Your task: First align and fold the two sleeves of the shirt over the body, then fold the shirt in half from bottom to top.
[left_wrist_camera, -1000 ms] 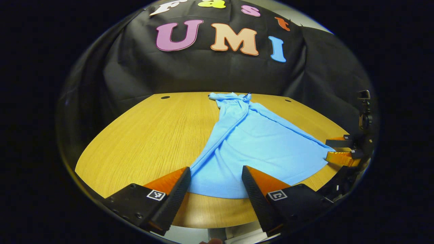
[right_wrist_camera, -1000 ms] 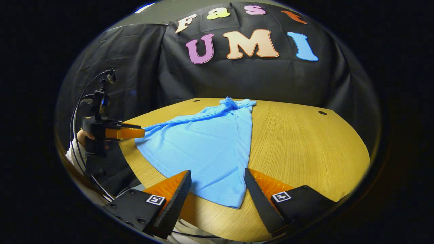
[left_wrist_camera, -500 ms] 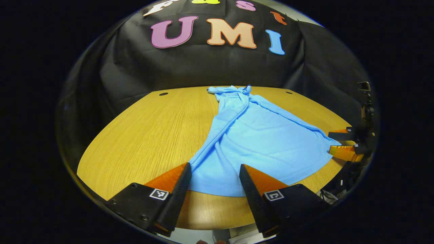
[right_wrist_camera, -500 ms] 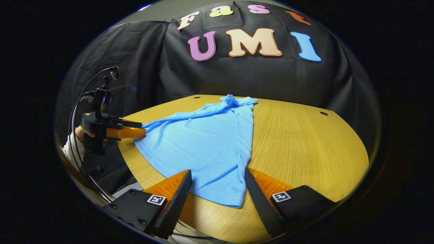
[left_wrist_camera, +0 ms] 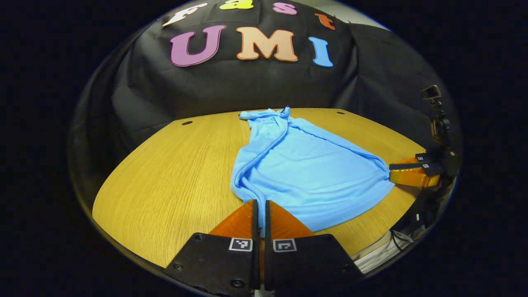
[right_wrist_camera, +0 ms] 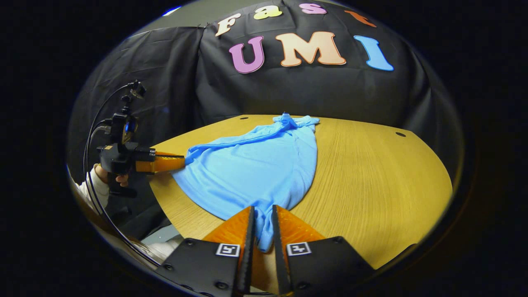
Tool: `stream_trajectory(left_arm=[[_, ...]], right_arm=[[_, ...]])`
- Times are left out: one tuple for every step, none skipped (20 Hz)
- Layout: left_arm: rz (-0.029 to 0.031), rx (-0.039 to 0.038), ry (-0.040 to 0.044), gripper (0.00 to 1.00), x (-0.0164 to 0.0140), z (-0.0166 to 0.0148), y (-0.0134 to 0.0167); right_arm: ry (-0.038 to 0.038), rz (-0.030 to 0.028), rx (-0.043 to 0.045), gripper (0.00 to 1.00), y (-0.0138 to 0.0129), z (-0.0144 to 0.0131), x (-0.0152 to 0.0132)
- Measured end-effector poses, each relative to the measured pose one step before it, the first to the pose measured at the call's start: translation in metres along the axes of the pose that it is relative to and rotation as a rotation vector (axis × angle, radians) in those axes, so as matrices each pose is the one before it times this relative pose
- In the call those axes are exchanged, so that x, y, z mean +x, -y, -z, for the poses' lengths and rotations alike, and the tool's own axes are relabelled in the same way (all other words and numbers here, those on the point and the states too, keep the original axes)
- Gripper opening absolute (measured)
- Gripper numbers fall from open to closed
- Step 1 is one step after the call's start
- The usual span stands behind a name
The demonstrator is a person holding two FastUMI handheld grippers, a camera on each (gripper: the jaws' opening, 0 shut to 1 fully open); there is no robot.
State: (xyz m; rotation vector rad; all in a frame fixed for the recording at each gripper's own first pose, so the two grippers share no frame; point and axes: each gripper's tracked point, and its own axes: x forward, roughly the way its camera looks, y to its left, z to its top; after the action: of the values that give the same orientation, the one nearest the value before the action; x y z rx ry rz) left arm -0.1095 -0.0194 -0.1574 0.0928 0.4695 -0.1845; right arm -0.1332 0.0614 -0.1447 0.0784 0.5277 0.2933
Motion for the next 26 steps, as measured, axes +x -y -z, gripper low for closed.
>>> stream_trajectory(left_arm=[[-0.00727, -0.00114, 0.01558, 0.04, -0.00120, -0.00127, -0.00081], [-0.00551, 0.00344, 0.00574, 0.03, 0.00040, -0.00003, -0.00012], [-0.00567, -0.00171, 0.00990, 0.03, 0.00035, -0.00025, 0.00023], [-0.00305, -0.00625, 0.00203, 0.02, -0.00006, -0.00009, -0.00054], [0.00192, -0.01038, 0.00245, 0.02, 0.00025, 0.00002, 0.00009], [0.00064, -0.01141, -0.00093, 0.02, 0.00121, -0.00080, 0.00017], [0.00454, -0.00914, -0.00401, 0.01, 0.00039, -0.00008, 0.00040], [0.00506, -0.00852, -0.00147, 0.00, -0.00080, -0.00049, -0.00010], [0.00569, -0.00918, -0.00654, 0.00, 0.00010, 0.00026, 0.00016], [0.00982, -0.01451, -0.00334, 0.00, 0.00047, -0.00073, 0.00052], [0.01120, -0.01125, -0.00265, 0.00, 0.00009, -0.00061, 0.00097], [0.00954, -0.01190, -0.00472, 0.00, -0.00024, -0.00126, 0.00064], [0.00757, -0.01482, 0.00019, 0.00, 0.00009, -0.00282, -0.00087], [0.00611, -0.01534, 0.00601, 0.00, 0.00146, -0.00435, 0.00022], [0.00877, -0.00999, 0.00113, 0.00, 0.00124, -0.00515, 0.00209], [0.00958, -0.00519, 0.01535, 0.00, 0.00107, -0.00935, 0.00203], [0.01096, 0.00375, 0.01343, 0.02, 0.00184, -0.01023, 0.00212], [0.00356, 0.00868, 0.01411, 0.00, 0.00297, -0.00916, 0.00012], [-0.00066, 0.00747, 0.01363, 0.00, 0.00350, -0.00982, -0.00102], [-0.00821, 0.00126, 0.01430, 0.00, 0.00373, -0.00959, -0.00293], [-0.00473, -0.00016, 0.01448, 0.00, 0.00328, -0.00951, -0.00298], [-0.00760, -0.00726, 0.01660, 0.00, 0.00525, -0.00910, -0.00225], [0.00483, -0.00959, 0.01421, 0.00, 0.00463, -0.00887, -0.00087], [0.00359, -0.01416, 0.01721, 0.00, 0.00397, -0.01164, 0.00003], [0.00635, -0.00786, 0.01553, 0.00, 0.00356, -0.01054, -0.00123], [0.00303, -0.00980, 0.01959, 0.00, 0.00579, -0.01164, -0.00103]], right_arm=[[0.00299, -0.01261, -0.00091, 0.19, -0.00086, 0.00093, 0.00155], [-0.00515, -0.00179, 0.00416, 0.12, -0.00168, -0.00008, -0.00050], [-0.00368, -0.00255, 0.01059, 0.10, 0.00305, 0.00077, -0.00048], [-0.00170, -0.00043, 0.01233, 0.10, 0.00049, -0.00147, 0.00073], [-0.00372, -0.00186, 0.01172, 0.10, -0.00243, 0.00060, -0.00117], [0.00494, -0.00832, -0.00517, 0.07, -0.00003, -0.00071, 0.00069], [-0.00270, -0.00536, -0.00944, 0.07, -0.00340, 0.00089, 0.00013], [-0.00118, 0.00139, 0.00378, 0.06, 0.00016, -0.00055, 0.00076], [-0.00318, -0.00379, 0.00611, 0.05, 0.00304, -0.00079, 0.00036], [-0.00350, 0.00583, 0.01528, 0.04, 0.00039, -0.00049, 0.00092], [0.01427, 0.01975, 0.00526, 0.04, 0.00308, -0.00334, -0.00027], [0.00930, 0.01228, -0.01538, 0.03, -0.00049, -0.00374, 0.00058], [0.00253, 0.00994, -0.01773, 0.03, 0.00035, -0.00454, 0.00166], [0.00339, 0.00067, -0.01435, 0.03, -0.00139, -0.00438, 0.00105], [0.00126, 0.00283, -0.00924, 0.03, 0.00070, -0.00332, 0.00202], [-0.00112, 0.00716, -0.00480, 0.03, 0.00295, -0.00341, 0.00267], [-0.00123, 0.00644, -0.00179, 0.03, 0.00267, -0.00457, 0.00315], [-0.00387, 0.00273, 0.00518, 0.03, 0.00262, -0.00442, 0.00310], [0.00097, -0.00291, 0.00880, 0.00, 0.00092, -0.00487, 0.00340], [-0.00539, -0.01599, 0.02298, 0.03, -0.00133, -0.00608, 0.00110], [0.02660, -0.00523, 0.00087, 0.03, -0.00201, -0.01269, 0.00295], [0.00539, 0.02253, -0.01466, 0.03, 0.00973, -0.00686, 0.00354], [0.00728, 0.01171, -0.01436, 0.03, 0.00452, -0.00918, 0.00272], [0.00456, 0.00836, -0.01093, 0.03, 0.00358, -0.01004, 0.00232], [-0.00031, 0.00166, -0.00813, 0.03, 0.00300, -0.00870, 0.00358], [0.00452, 0.00469, -0.00767, 0.03, 0.00362, -0.01030, 0.00352]])
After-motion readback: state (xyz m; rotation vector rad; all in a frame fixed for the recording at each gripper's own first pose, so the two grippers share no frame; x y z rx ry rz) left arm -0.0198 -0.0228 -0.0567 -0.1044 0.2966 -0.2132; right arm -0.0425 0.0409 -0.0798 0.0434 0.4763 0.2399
